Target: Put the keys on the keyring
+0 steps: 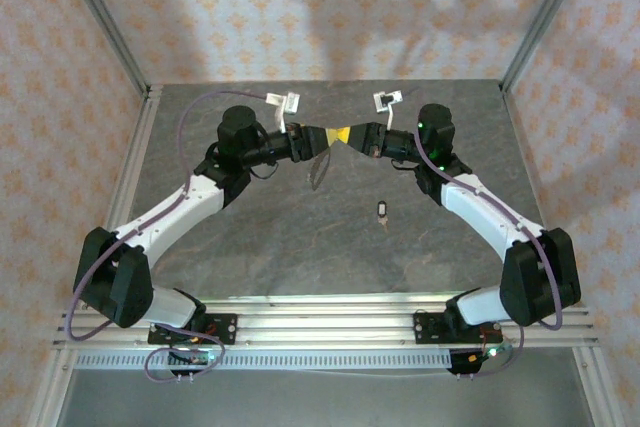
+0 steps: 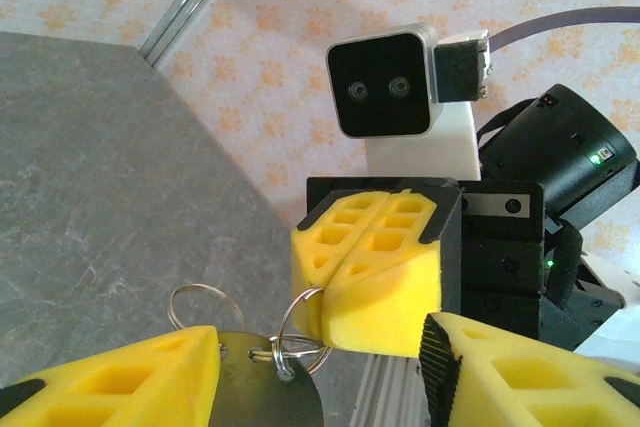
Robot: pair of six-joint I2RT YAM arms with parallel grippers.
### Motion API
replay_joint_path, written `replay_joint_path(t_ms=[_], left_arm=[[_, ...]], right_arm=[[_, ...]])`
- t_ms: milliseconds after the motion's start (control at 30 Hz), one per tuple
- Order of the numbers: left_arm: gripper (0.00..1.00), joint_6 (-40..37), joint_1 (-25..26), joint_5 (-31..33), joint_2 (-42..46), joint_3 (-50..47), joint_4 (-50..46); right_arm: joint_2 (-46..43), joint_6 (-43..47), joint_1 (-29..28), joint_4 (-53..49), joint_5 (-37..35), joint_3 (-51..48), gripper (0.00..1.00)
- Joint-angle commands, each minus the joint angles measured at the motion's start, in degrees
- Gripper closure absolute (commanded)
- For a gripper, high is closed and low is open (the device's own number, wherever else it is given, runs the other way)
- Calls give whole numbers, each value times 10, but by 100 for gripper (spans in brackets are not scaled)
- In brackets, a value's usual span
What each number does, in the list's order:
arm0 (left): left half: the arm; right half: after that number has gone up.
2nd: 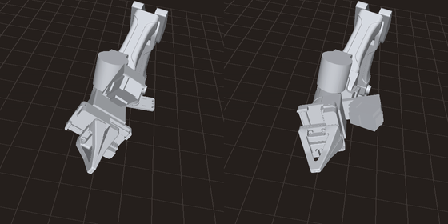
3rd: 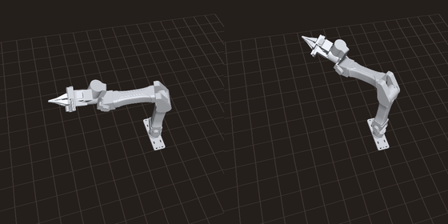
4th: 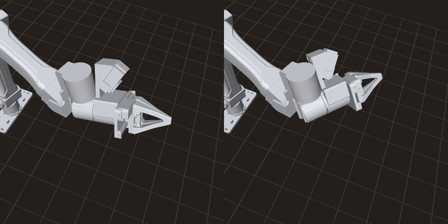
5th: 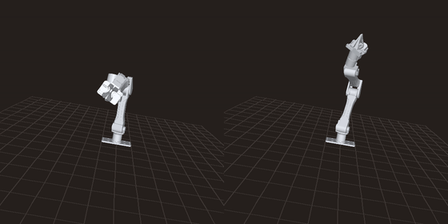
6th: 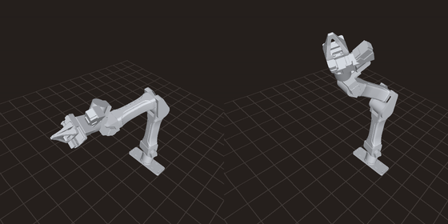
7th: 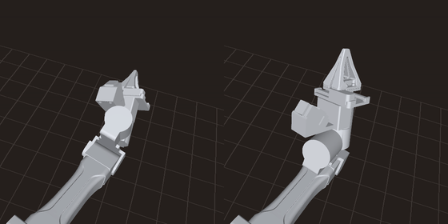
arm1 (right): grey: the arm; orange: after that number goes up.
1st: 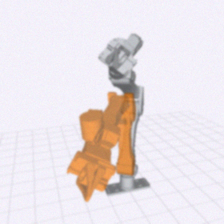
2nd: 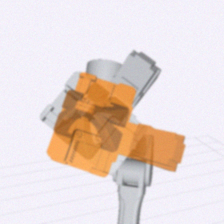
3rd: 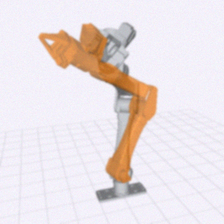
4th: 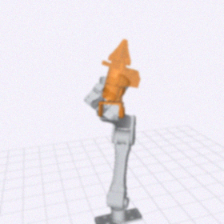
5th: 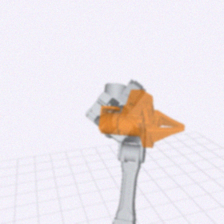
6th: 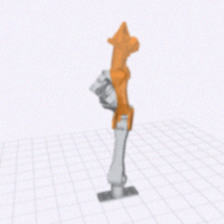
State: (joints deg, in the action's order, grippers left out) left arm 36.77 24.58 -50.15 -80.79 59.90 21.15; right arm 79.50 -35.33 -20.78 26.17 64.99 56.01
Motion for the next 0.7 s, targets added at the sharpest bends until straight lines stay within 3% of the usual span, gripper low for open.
replay_joint_path(t_ms=[0, 667], left_arm=[[42, -27, -15, 2, 29, 21, -17], [43, -32, 0, -31, -1, 53, -22]], right_arm=[[-12, 13, 4, 20, 15, 19, 100], [-19, 11, 4, 20, 14, 24, 100]])
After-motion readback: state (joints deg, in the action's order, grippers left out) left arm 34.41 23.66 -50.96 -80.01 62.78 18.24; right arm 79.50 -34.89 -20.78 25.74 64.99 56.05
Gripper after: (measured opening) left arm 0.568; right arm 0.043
